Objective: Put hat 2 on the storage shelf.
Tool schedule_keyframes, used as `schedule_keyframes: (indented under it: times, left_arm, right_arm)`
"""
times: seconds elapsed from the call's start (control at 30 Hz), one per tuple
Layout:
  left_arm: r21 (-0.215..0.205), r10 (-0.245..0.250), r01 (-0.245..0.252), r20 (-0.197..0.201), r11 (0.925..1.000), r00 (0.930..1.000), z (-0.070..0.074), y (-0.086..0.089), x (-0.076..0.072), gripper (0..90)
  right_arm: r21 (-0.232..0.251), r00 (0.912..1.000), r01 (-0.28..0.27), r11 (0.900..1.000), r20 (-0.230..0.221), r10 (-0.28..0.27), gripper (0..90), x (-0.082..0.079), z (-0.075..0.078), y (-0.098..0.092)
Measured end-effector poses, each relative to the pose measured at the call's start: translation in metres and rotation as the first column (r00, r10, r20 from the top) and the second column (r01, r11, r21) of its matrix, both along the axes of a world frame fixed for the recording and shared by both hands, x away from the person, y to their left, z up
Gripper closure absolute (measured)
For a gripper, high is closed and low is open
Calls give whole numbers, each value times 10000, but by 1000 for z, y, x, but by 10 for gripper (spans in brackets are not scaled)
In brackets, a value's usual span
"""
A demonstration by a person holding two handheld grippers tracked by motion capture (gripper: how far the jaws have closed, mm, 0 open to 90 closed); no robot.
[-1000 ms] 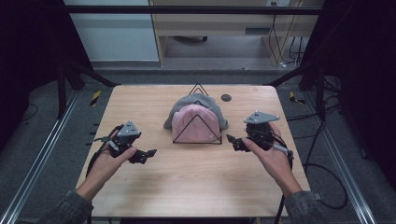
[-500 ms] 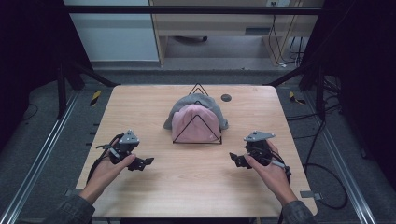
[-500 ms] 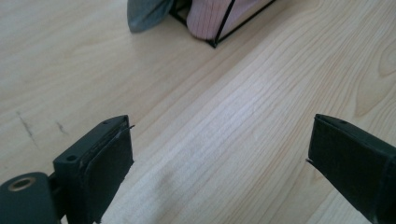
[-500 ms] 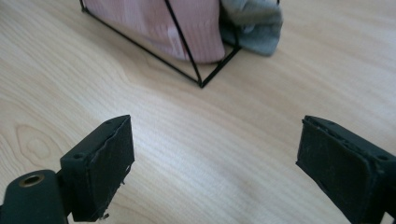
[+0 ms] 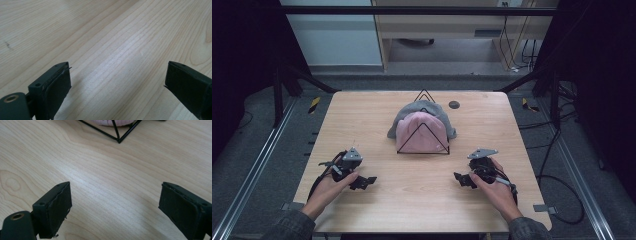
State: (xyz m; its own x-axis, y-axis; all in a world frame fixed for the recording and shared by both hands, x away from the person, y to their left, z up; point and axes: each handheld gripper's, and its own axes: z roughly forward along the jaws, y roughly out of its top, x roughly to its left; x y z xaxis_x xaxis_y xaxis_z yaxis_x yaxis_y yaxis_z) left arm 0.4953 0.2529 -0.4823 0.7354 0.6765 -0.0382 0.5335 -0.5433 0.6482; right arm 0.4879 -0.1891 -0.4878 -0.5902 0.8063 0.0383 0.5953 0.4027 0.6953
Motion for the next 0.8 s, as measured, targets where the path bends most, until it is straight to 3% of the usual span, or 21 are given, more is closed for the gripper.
schedule_keyframes:
  times: [0.2, 0.37, 0.47, 0.6, 0.67, 0.8]
  left_arm:
    - [114, -458, 459, -51, 9989, 9989, -5, -8, -6, 51]
    - [154, -491, 493, -189, 9987, 9986, -14, -11, -7, 33]
    - [158, -550, 550, -13, 9984, 9985, -16, -12, -9, 24]
    - [153, -686, 678, 642, 9976, 9956, -23, -12, -11, 0]
    - [93, -665, 660, 669, 9978, 9955, -23, -12, -10, 0]
    - [46, -711, 709, 740, 9975, 9947, -24, -12, -9, 0]
  right_arm:
    - [-22, 9998, -158, 9999, -118, 158, 110, -3, -7, 4]
    - [-8, 9993, -283, 9996, -240, 282, 102, -4, -13, 8]
    - [-116, 9995, -259, 9996, -189, 256, 93, -4, -15, 8]
    - [-363, 9992, -209, 9991, 334, 221, 52, -6, -20, 11]
    - [-160, 9982, -116, 9998, 580, 125, 33, -7, -23, 11]
    - [-123, 9979, -101, 9999, 635, 108, 33, -8, -24, 11]
